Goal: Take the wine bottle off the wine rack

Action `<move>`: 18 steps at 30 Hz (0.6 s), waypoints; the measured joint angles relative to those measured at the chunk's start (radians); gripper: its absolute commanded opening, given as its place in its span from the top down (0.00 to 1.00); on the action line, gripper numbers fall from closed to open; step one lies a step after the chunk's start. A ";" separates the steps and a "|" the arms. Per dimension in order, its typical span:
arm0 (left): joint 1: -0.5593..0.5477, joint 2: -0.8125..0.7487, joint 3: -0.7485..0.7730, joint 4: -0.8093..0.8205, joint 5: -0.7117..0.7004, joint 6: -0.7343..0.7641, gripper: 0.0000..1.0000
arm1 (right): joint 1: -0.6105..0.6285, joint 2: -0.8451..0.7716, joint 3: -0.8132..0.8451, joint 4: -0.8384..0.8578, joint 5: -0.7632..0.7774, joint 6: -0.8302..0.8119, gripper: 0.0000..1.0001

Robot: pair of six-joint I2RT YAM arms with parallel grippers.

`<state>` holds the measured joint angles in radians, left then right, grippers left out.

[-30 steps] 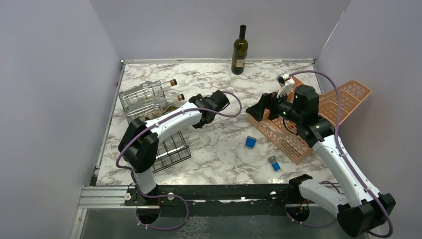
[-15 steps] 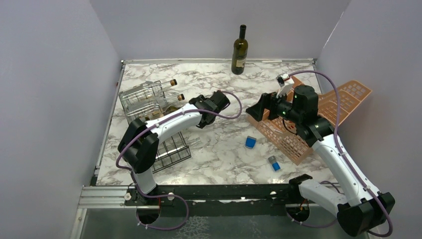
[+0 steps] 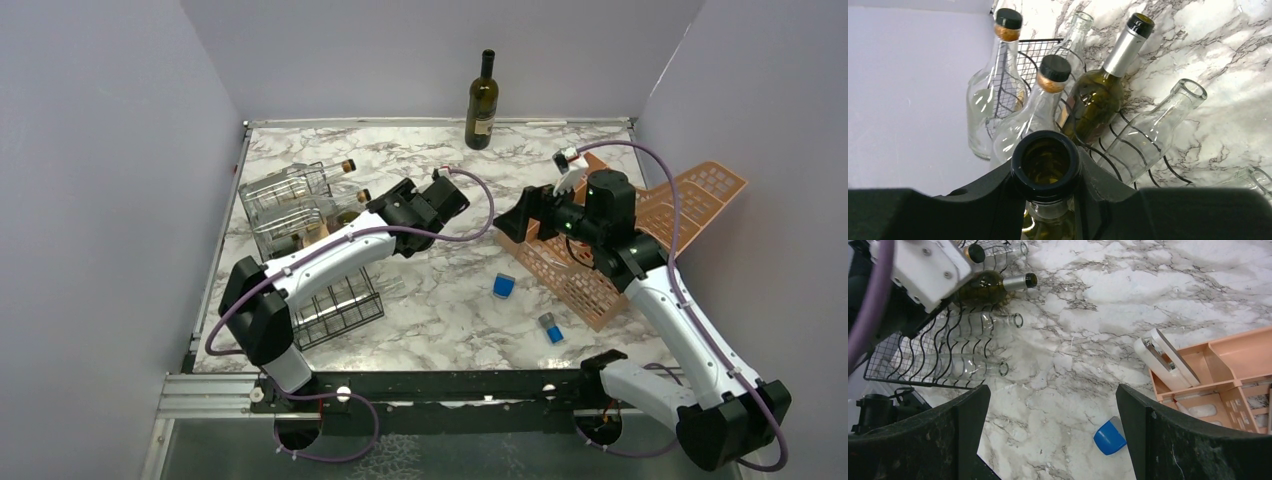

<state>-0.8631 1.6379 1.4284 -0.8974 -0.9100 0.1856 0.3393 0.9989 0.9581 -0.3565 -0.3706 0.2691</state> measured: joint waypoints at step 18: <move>0.002 -0.285 0.098 -0.034 -0.010 -0.178 0.83 | 0.000 0.090 0.010 0.001 -0.011 0.001 0.00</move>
<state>-0.8616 1.3525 1.5265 -0.9310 -0.9199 0.0074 0.3393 1.0885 0.9680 -0.3553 -0.3813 0.2703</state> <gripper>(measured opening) 0.374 0.995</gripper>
